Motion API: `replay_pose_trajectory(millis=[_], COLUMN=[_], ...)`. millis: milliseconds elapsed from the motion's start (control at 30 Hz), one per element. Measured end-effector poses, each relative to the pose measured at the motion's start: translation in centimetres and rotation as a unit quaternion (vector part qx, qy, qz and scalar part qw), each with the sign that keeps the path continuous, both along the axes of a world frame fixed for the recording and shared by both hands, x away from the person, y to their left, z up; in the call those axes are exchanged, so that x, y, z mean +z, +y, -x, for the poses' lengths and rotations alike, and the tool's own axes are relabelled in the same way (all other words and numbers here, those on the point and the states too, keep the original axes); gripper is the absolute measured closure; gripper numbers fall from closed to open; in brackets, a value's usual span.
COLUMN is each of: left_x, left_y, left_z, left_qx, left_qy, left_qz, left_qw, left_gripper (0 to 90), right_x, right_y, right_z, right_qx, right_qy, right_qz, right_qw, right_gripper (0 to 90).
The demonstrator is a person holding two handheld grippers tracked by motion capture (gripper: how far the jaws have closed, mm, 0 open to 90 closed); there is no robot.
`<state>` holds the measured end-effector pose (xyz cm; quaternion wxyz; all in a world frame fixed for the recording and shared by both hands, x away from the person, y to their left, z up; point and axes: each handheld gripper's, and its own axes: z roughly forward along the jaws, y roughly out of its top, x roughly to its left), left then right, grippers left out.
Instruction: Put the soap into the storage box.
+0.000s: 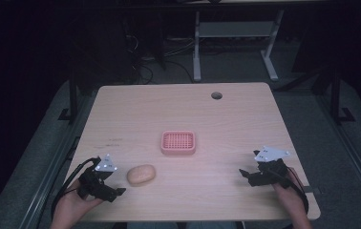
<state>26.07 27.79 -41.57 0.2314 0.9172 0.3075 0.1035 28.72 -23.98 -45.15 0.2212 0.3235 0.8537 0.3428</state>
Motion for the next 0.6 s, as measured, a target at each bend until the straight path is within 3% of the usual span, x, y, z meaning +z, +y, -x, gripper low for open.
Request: replay_pose_trajectory(millis=[267, 600], left_x=[0.2, 0.7], left_y=[-0.1, -1.3], left_z=[-0.3, -1.3], left_qx=[-0.011, -0.038], left_qy=[-0.001, 0.001], left_qz=[0.004, -0.009], left_qw=[0.9999, 0.9992], left_gripper=[19.7, 19.9], right_x=[0.1, 0.2], right_y=[0.1, 0.2], right_z=[0.2, 0.3], right_qx=[-0.001, -0.002], right_qy=[-0.002, -0.004], right_qz=[0.0, 0.003], right_qw=[1.0, 1.0], right_gripper=[13.8, 13.8])
